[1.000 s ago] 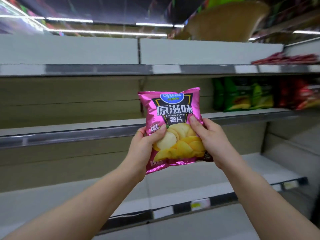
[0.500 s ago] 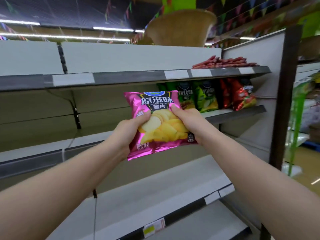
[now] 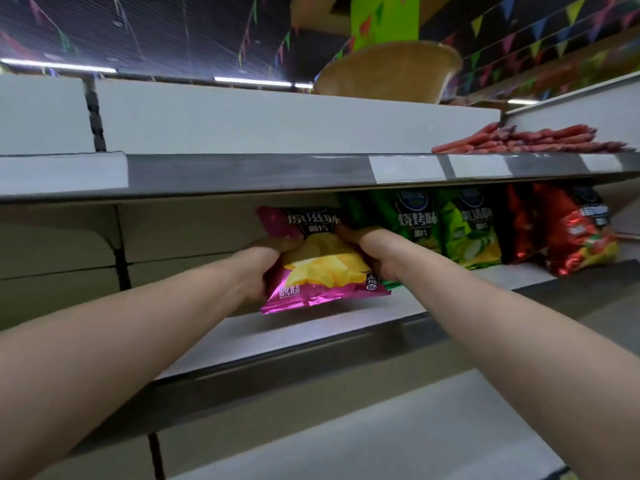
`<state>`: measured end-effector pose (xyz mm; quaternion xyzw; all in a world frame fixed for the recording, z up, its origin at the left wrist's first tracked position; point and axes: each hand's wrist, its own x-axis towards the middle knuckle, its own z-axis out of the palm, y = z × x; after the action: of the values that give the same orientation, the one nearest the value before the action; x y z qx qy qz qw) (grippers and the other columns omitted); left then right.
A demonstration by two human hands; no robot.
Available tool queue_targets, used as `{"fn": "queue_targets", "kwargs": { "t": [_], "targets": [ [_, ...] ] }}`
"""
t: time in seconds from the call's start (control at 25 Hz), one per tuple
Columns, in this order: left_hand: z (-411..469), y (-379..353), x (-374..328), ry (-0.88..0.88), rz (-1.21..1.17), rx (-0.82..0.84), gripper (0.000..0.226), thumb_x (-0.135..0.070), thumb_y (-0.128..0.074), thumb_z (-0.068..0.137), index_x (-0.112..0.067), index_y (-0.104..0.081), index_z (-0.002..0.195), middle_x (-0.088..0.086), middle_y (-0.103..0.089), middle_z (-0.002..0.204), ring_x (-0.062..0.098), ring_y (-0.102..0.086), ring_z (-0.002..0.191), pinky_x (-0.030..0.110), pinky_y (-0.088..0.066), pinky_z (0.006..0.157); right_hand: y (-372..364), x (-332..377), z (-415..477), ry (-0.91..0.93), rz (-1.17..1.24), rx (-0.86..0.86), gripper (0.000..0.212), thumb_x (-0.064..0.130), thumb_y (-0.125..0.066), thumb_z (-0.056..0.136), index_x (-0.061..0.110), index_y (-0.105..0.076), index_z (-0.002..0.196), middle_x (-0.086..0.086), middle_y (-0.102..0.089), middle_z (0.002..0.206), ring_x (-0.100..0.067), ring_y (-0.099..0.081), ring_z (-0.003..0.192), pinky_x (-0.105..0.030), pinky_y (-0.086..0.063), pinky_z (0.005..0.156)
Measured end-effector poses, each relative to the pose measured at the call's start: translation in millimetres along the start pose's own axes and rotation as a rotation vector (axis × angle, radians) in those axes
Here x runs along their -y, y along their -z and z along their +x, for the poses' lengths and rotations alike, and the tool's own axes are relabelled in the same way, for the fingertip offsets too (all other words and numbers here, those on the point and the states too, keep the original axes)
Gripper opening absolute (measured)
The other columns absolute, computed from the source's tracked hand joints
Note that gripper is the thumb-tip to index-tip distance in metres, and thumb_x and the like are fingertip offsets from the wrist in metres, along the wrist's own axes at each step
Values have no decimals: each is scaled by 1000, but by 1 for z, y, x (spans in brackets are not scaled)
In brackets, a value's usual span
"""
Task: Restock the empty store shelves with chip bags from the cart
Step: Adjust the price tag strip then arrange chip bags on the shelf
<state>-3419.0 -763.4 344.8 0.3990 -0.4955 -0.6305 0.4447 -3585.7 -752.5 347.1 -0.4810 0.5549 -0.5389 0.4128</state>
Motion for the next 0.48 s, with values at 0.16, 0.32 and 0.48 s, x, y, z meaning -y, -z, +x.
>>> {"fn": "queue_targets", "kwargs": {
  "t": [0.16, 0.32, 0.48],
  "targets": [
    [44, 4, 1, -41, 108, 0, 8, -7, -57, 91, -6, -64, 87, 9, -71, 75, 18, -68, 64, 25, -57, 63, -2, -1, 39, -26, 3, -11, 31, 26, -55, 94, 7, -55, 118, -16, -62, 114, -27, -59, 105, -46, -45, 100],
    [64, -2, 5, -81, 275, -39, 32, -3, -59, 90, -5, -58, 122, 11, -61, 119, 24, -57, 107, 33, -45, 95, 3, -2, 66, -14, -111, -16, 38, 15, -49, 96, -2, -48, 130, -24, -52, 131, -36, -51, 120, -45, -40, 104],
    [74, -7, 8, -155, 337, -82, 45, -2, -57, 91, -11, -48, 133, 10, -56, 130, 23, -53, 110, 31, -42, 90, 0, -4, 81, -8, -133, 33, 34, 13, -48, 97, 1, -49, 129, -20, -55, 127, -33, -54, 116, -42, -44, 101]
  ]
}}
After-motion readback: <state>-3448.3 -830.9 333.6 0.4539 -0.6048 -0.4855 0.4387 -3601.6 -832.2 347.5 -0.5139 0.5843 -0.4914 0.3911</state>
